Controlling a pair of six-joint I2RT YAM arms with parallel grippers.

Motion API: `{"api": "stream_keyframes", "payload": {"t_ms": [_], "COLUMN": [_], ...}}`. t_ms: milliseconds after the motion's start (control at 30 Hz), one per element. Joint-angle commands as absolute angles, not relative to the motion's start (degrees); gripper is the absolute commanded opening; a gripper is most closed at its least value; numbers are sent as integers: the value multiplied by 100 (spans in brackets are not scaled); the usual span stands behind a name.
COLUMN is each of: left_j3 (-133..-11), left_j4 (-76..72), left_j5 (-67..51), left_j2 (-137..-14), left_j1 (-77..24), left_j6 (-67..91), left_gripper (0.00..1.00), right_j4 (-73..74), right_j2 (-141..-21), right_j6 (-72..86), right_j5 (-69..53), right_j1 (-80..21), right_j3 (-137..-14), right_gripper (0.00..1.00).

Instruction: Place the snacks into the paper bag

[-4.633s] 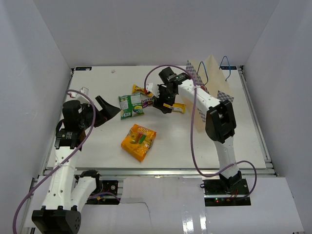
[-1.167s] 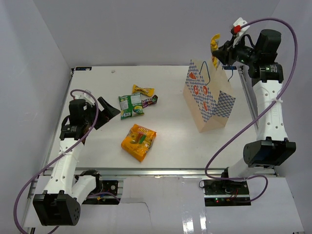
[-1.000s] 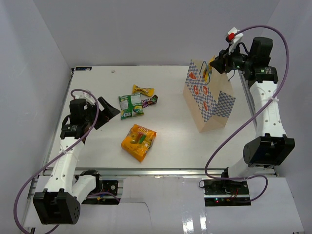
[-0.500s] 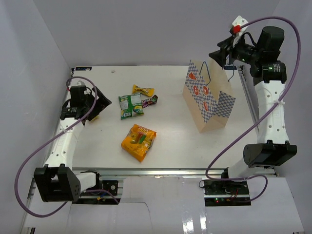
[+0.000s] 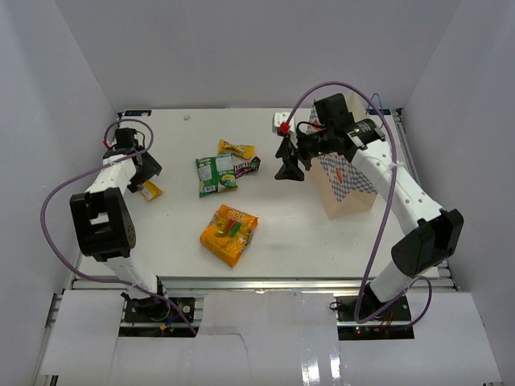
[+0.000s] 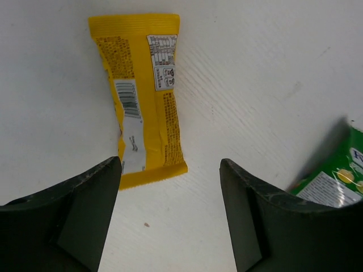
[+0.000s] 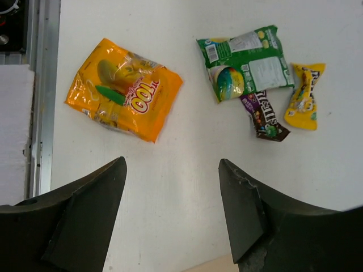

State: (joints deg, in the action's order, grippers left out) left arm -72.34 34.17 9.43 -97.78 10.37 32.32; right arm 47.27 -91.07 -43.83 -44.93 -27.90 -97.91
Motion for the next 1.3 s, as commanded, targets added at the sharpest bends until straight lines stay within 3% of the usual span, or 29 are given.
{"api": "stream_keyframes", "payload": {"t_ms": [0,333,633,700,800,833,967,1100,1267], "left_j3": [-7637,-7708,-7884,-7822,-7683,-7612,-7068,-6110,-4923], "left_j4": [3226,3305,3278,3243,3147,3094,2499,1566,363], "left_j5": [775,1318,1107,1107,976,897,90,-1681,-3873], "left_j2": [-10159,-10731,-11267,-11241,-11127,-11066,-10252,-9092,-7859], "left_j1": [1081,1072,1072,1081,1072,1072,1046,836,502], "left_j6": [2857,2584,2321,2198,2083,2022,2039,2065,2258], "left_gripper": [79,76,72,67,47,32,17,17,18], "right_j4": [4711,4360,4271,4263,4236,4228,4061,3667,2526], "right_j2": [-9193,-9378,-9431,-9422,-9413,-9413,-9439,-9588,-10002], "right_j6": [-4421,-4193,-4034,-3999,-3955,-3894,-3482,-2648,51], "right_j5": [-4500,-4605,-4597,-4605,-4658,-4693,-5053,-5580,-5828], "right_j1": [-2795,-2769,-2768,-2768,-2760,-2760,-2760,-2812,-2874], "right_j3": [-9738,-9431,-9325,-9325,-9325,-9334,-9439,-9404,-9308], "right_gripper": [72,72,72,72,72,72,72,72,71]}}
